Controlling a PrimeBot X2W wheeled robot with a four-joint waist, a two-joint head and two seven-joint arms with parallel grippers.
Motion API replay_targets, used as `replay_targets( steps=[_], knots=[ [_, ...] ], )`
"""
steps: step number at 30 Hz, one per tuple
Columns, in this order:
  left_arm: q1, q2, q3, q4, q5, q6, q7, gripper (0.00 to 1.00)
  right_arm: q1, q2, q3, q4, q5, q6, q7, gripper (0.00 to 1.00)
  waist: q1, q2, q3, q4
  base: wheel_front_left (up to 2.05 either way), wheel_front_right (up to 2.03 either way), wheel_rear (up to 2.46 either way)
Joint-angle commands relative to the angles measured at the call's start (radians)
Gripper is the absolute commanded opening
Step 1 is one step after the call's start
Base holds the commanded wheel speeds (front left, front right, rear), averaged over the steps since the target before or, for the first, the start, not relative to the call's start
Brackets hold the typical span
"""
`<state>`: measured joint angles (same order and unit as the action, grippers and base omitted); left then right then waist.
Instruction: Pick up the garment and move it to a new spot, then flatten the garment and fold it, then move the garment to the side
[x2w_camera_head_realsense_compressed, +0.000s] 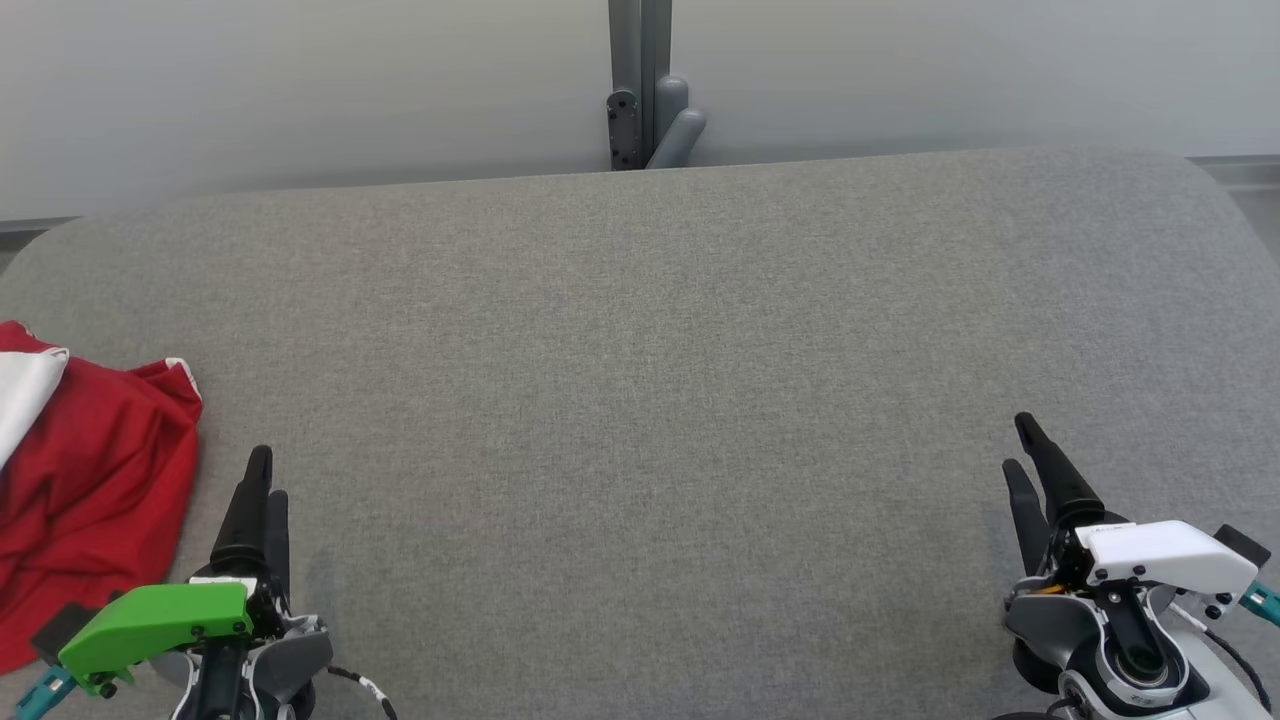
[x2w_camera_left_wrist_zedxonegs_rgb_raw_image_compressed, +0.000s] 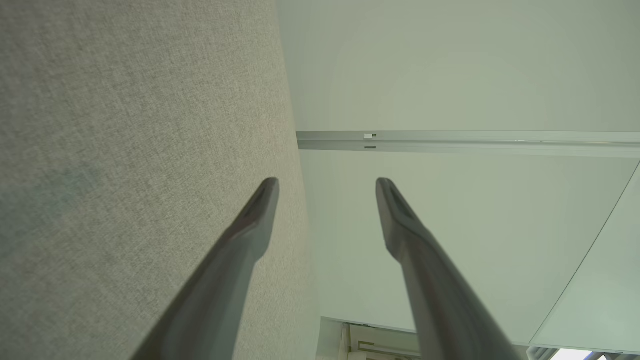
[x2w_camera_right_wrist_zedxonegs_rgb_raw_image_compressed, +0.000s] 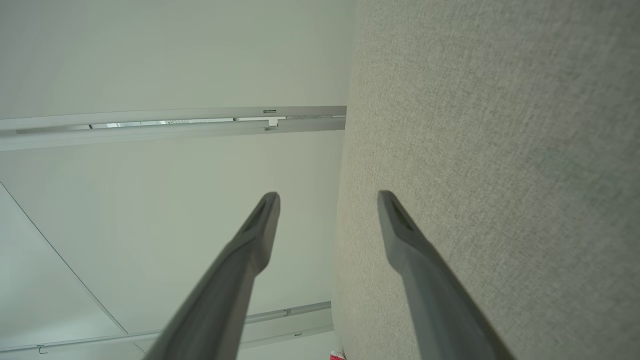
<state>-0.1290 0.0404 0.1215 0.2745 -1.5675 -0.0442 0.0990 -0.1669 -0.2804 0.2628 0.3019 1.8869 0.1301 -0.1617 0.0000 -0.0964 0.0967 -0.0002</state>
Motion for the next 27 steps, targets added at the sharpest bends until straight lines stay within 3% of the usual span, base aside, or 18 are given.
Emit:
replay_targets(
  steps=[1, 14, 27],
  knots=[
    [-0.019, 0.005, -0.004, -0.011, 0.032, -0.007, -0.010, 1.00, -0.016, -0.012, -0.011, -0.019, -0.032, 0.000, -0.008, 1.00, 0.0000, 0.0008, 0.000, 0.000, 0.00, 0.00, 0.00],
    [-0.012, 0.004, -0.029, -0.006, 0.328, -0.020, -0.073, 1.00, -0.006, 0.008, -0.039, -0.028, -0.375, 0.000, -0.024, 1.00, 0.0000, -0.0011, 0.007, 0.002, 0.00, 0.00, 0.00],
    [0.002, 0.006, -0.073, 0.007, 0.587, 0.000, -0.126, 1.00, 0.006, 0.035, -0.074, -0.018, -0.660, 0.000, -0.039, 1.00, 0.0000, -0.0011, 0.009, 0.001, 0.00, 0.00, 0.00]
  ],
)
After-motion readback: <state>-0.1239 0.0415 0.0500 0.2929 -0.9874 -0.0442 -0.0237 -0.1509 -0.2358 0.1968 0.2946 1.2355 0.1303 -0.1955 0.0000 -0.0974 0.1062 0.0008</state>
